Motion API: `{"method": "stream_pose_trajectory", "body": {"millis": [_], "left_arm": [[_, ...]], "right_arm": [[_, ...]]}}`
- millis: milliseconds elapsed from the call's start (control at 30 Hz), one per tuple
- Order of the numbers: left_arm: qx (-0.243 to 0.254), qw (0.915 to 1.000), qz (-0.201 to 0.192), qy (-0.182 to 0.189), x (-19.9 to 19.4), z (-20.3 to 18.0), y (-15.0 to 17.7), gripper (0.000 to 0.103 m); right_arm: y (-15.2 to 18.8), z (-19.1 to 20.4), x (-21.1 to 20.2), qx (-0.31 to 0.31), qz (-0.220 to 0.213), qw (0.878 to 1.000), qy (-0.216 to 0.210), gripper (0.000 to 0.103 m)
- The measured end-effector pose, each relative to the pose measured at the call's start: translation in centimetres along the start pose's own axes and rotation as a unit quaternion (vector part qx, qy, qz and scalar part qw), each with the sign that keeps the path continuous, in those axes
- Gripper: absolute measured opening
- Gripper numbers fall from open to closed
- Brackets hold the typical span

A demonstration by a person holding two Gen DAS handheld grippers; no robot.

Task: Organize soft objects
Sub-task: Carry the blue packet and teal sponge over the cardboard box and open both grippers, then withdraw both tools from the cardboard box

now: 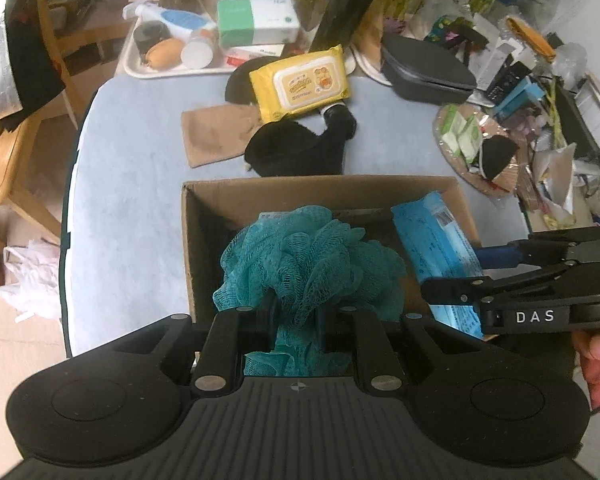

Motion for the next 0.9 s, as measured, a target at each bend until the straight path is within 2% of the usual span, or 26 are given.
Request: {"method": "stream_pose_trajectory", "body": {"millis": [167, 233, 300, 433, 500, 667, 900], "left_arm": [[-0.021, 0.9990, 0.012, -0.038, 0.2, 0.9, 0.1, 0.030], [-0.023, 0.9986, 0.010, -0.045, -0.1, 1.1, 0.0, 0.036], [-0.021, 0.9981, 0.007, -0.057, -0.5, 1.2, 0.0, 0.045], [-0.018, 0.9972, -0.003, -0.072, -1.7, 0.9, 0.0, 0.061], [-0.019, 0.9968, -0.004, -0.077, -2.2, 0.8, 0.1, 0.065], [-0.021, 0.9955, 0.005, -0.092, -2.9, 0.7, 0.7, 0.065], [-0.018, 0.9962, 0.015, -0.084, -3.1, 0.2, 2.0, 0.065]], "right_arm": [[0.2, 0.1, 0.4, -0.016, 0.008, 1.000, 0.013, 0.071], [0.2, 0.1, 0.2, -0.019, 0.004, 1.000, 0.018, 0.087], [0.1, -0.1, -0.2, -0.020, -0.004, 0.999, 0.024, 0.098], [-0.2, -0.2, -1.2, -0.032, -0.014, 0.998, 0.047, 0.101], [-0.2, -0.2, -1.8, -0.041, -0.019, 0.997, 0.061, 0.103], [0.2, 0.1, -3.1, -0.055, -0.013, 0.996, 0.070, 0.103], [1.4, 0.5, -4.2, -0.054, -0.015, 0.996, 0.063, 0.103]]}}
Point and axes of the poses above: each gripper's, at about its wrist camera, not at the fingertips, and x roughly the way its jaws point, z to its left, y to its underside, the point moved 9 cm from there along x, roughly the way its jaws point, and after that the axes turned 4 degrees about -z, right-handed, at the moved point
